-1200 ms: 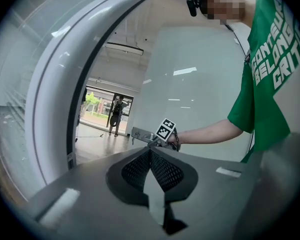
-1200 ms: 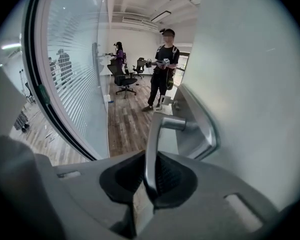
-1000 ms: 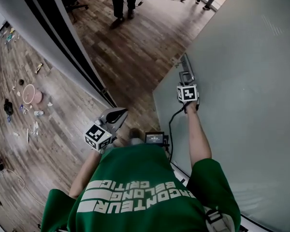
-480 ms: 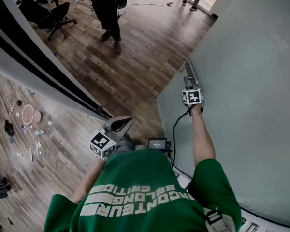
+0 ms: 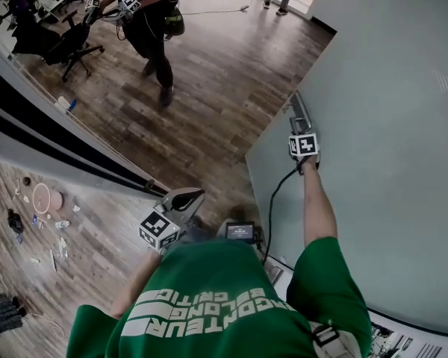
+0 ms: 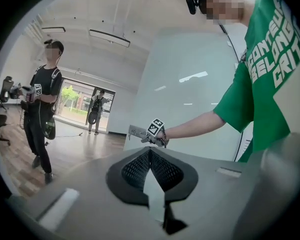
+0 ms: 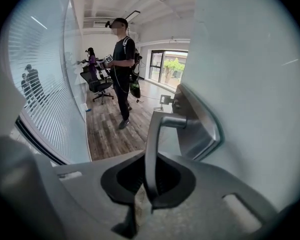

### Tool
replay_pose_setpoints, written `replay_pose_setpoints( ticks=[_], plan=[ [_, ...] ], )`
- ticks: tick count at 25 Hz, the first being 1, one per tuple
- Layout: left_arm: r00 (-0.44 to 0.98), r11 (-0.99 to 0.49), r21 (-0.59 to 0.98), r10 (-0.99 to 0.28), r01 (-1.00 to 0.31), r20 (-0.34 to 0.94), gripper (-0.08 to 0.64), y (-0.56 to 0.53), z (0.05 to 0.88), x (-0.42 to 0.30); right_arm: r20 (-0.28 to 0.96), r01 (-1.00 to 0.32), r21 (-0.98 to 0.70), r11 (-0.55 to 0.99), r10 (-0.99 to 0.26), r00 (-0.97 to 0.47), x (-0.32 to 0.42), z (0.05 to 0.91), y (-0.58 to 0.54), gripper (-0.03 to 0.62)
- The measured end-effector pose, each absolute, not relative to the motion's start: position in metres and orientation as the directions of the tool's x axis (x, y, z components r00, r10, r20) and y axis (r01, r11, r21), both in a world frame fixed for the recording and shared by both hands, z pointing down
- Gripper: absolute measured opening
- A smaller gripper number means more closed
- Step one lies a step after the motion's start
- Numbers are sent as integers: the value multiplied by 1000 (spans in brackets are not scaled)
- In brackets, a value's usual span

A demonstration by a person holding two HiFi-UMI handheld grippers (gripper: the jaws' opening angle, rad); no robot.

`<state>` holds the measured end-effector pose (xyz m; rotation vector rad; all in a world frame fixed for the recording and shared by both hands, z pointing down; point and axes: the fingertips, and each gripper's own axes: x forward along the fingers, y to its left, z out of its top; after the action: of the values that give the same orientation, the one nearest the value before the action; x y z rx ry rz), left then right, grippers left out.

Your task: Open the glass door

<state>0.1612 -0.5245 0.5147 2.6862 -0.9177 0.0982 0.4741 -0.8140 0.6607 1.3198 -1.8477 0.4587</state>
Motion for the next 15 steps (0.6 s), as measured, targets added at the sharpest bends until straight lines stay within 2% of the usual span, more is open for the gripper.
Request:
replay_pose_setpoints(
  ticks=[7,15],
  plan=[
    [787,-744,260,-596,-616,160,17,-546,512,190,814,-961,104,257,-577,-66,524,690,-814,-6],
    [799,-755,262,-576,-601,171,17,-558,505,230,772,-974,84,209,-631,-69,554,668,-825,-6]
  ],
)
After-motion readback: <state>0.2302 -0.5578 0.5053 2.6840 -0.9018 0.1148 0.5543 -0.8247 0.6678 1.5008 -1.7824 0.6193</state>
